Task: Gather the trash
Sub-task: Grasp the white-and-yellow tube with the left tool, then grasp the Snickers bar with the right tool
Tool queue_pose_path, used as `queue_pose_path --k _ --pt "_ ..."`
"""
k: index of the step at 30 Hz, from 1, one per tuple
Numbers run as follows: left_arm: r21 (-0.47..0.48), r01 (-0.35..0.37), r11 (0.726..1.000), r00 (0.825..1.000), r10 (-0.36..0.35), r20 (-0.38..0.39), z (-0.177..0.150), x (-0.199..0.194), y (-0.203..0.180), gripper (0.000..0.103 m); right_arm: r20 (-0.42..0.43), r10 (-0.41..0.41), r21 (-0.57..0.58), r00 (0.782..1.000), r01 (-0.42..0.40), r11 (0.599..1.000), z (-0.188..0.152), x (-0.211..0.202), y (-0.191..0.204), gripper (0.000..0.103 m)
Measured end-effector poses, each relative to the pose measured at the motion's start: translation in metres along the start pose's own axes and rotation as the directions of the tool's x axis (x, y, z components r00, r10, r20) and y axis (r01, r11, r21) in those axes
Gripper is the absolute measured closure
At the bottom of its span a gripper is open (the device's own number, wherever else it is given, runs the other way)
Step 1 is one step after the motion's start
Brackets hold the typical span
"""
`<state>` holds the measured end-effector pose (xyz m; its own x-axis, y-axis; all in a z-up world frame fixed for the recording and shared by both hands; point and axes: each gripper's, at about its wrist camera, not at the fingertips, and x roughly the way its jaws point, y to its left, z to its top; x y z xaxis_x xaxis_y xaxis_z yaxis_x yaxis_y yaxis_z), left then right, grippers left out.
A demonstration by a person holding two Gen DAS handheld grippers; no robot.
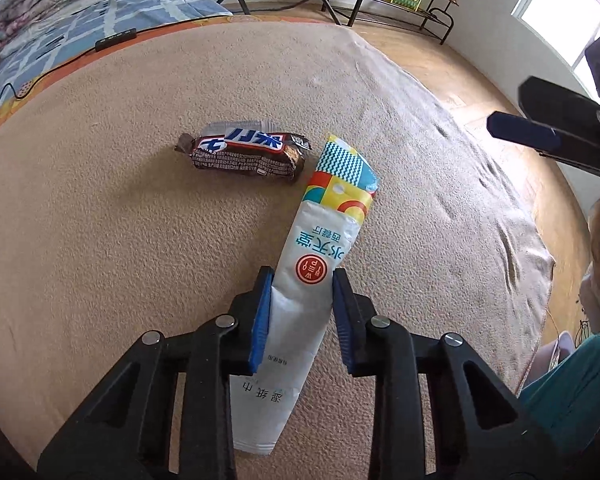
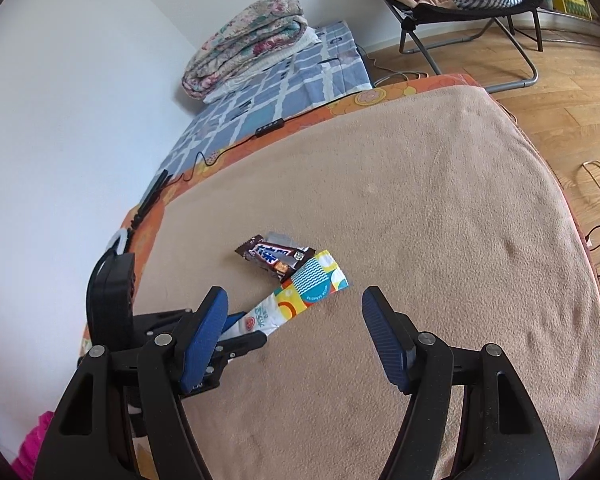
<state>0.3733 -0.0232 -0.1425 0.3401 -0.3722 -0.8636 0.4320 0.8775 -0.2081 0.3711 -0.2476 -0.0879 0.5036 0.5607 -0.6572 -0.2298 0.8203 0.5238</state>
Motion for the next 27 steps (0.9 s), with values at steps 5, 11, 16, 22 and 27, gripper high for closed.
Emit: queue_pose_path --k 5,11,16,22,27 --pt "0.028 -0.057 0.998 0.998 0.056 0.01 -0.03 -0.015 -0.009 0.082 -0.002 -0.025 -0.015 1.0 0.025 1.0 0.003 0.008 -0.002 0.034" --pt "-0.059 -0.169 0.984 0.985 0.17 0.018 -0.058 -0.042 0.01 0.083 -0.023 -0.039 -0.056 0.999 0.038 0.998 0.01 0.036 0.002 0.034" --pt "-0.15 -0.201 0.968 0.978 0.207 0.029 -0.072 -0.058 0.033 0.083 -0.034 -0.05 -0.123 0.998 0.045 0.991 0.02 0.073 0.02 0.034" --pt "-0.244 -0.207 0.947 0.973 0.225 0.049 -0.079 -0.072 0.061 0.083 -0.1 -0.089 -0.209 0.991 0.067 0.976 0.018 0.124 0.044 0.034" --pt "-0.288 -0.205 0.935 0.97 0.233 0.066 -0.082 -0.082 0.078 0.083 -0.104 -0.243 -0.373 0.964 0.189 0.908 0.003 0.157 0.066 0.034"
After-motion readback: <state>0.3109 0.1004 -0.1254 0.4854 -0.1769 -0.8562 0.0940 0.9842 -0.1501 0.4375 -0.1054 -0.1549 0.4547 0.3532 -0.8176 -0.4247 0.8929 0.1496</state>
